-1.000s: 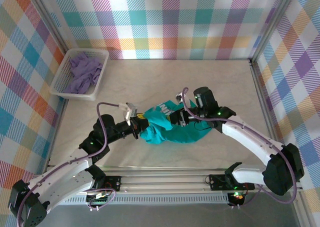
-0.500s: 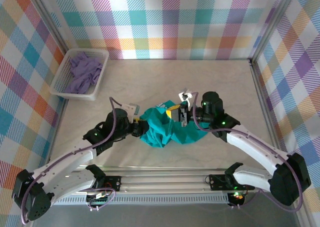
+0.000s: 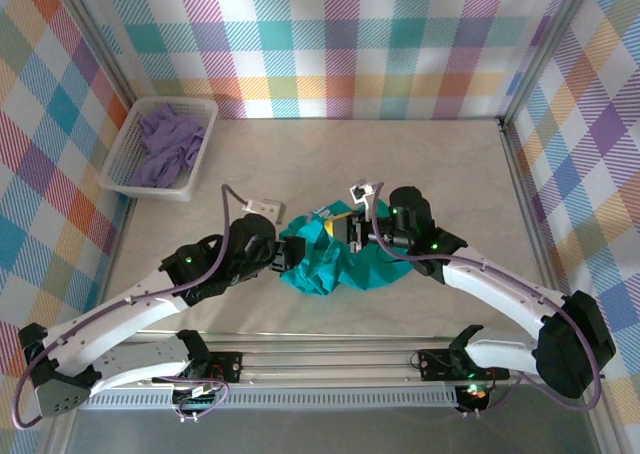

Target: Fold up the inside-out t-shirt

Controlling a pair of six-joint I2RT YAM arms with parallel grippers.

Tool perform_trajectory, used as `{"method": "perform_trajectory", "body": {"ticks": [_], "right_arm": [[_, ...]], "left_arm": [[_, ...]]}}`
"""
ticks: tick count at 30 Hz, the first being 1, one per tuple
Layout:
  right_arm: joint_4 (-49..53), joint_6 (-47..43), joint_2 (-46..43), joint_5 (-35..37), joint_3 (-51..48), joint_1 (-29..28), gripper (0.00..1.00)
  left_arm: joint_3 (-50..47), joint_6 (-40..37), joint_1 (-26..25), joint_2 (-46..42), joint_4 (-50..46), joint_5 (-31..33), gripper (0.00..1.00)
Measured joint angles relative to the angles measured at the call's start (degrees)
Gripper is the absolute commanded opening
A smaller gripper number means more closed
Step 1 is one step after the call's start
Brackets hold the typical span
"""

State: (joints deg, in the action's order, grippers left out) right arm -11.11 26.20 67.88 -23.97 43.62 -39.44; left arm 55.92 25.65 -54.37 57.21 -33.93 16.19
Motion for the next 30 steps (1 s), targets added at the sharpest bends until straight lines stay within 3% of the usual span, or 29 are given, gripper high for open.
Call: {"method": "perform_trajectory", "body": {"ticks": [4,6,14,20,30], "right_arm": [[0.02,2.19,0.00,0.68,0.00,0.00,0.00],[0.02,3.02,0.00,1.01,0.00,0.00,0.00],[0.24,3.87,0.00,1.51,0.00,0.00,0.00],[1.09,3.85,0.00,2.36,0.09,0.02,0.00],[3.74,2.99,0.00,3.91,1.62,0.09,0.00]], "left_arm": [[1.77,-0.72,-1.03,5.81,0.24,0.72,0.49],[1.79,-1.44,-1.05,8.02,0.20,0.85,0.47],[2.78,-5.05,-1.05,13.64,1.20,-2.23,0.60],[3.74,-6.69,-1.05,16.61,1.01,-3.26,0.63],[4.17,-8.76,-1.14,17.07,-2.05,-1.97,0.34]]}}
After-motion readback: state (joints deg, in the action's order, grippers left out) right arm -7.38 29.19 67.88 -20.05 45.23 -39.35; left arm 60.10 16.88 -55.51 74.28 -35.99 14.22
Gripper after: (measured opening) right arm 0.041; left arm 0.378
